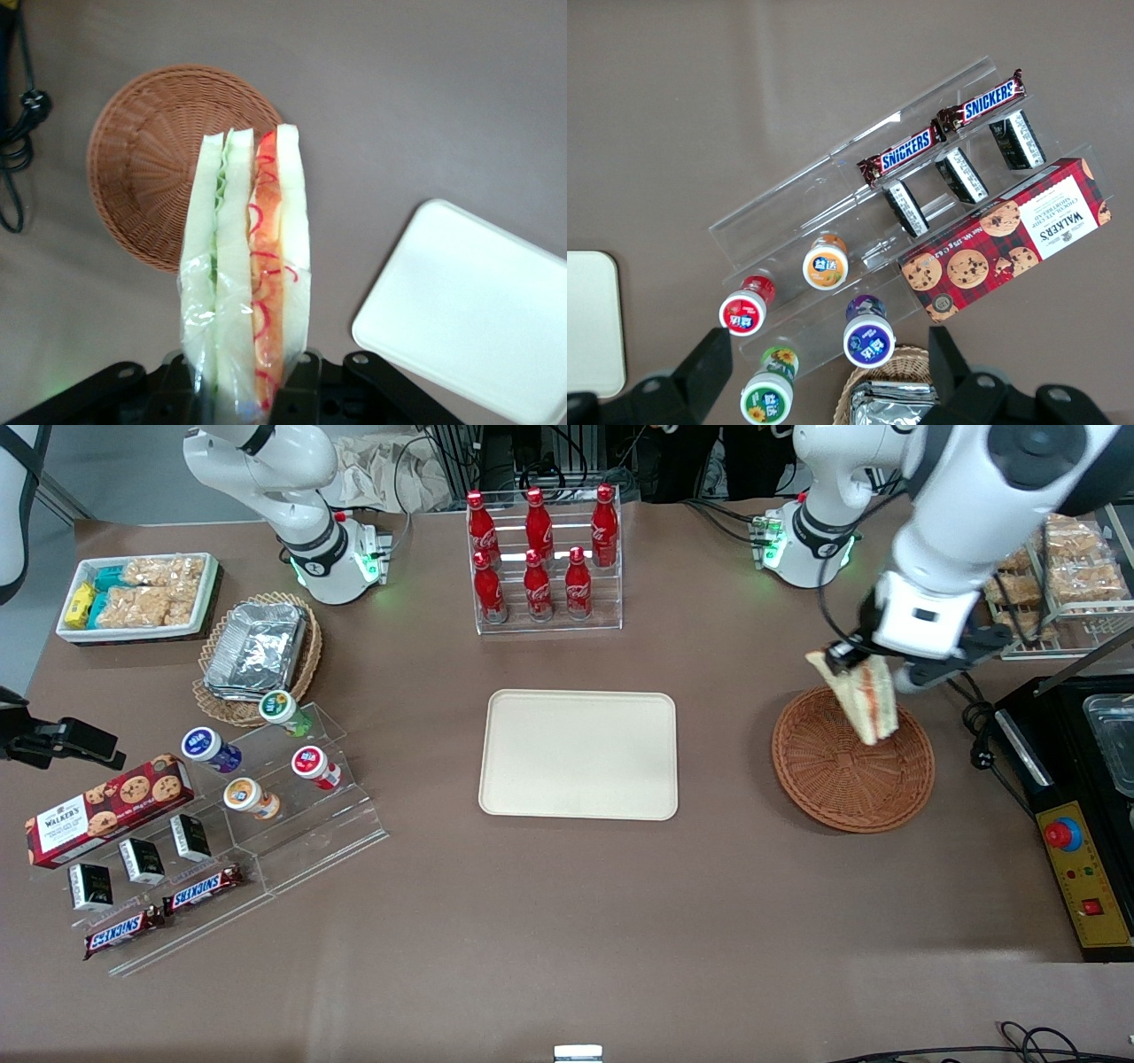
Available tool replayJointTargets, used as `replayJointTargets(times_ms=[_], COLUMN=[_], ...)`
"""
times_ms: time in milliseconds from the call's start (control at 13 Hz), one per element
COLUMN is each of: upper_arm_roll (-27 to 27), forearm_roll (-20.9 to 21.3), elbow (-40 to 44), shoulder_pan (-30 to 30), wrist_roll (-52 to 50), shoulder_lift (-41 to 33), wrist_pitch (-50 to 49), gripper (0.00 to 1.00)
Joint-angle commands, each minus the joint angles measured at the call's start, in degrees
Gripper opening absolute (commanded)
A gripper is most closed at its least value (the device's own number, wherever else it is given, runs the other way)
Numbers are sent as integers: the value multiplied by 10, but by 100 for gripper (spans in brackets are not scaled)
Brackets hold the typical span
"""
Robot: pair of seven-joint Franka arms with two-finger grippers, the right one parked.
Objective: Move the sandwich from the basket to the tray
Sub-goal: 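Lift the sandwich out of the basket with the left gripper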
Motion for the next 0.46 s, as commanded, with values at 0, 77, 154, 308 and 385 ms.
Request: replayJointTargets(times_ms=[0,77,154,308,385], upper_arm_roll=[-46,-64,-89,-129,-142], forearm_roll=[-23,-23,-23,-22,-22], elbow=[25,25,25,6,-17], shoulder_pan=[-4,-7,-9,-11,-11], wrist_roll=[40,53,54,48,47], shoulder_lift=[16,27,42,69,80], wrist_pitch=[-18,-11,-1,51,96], gripper=[0,0,0,0,0])
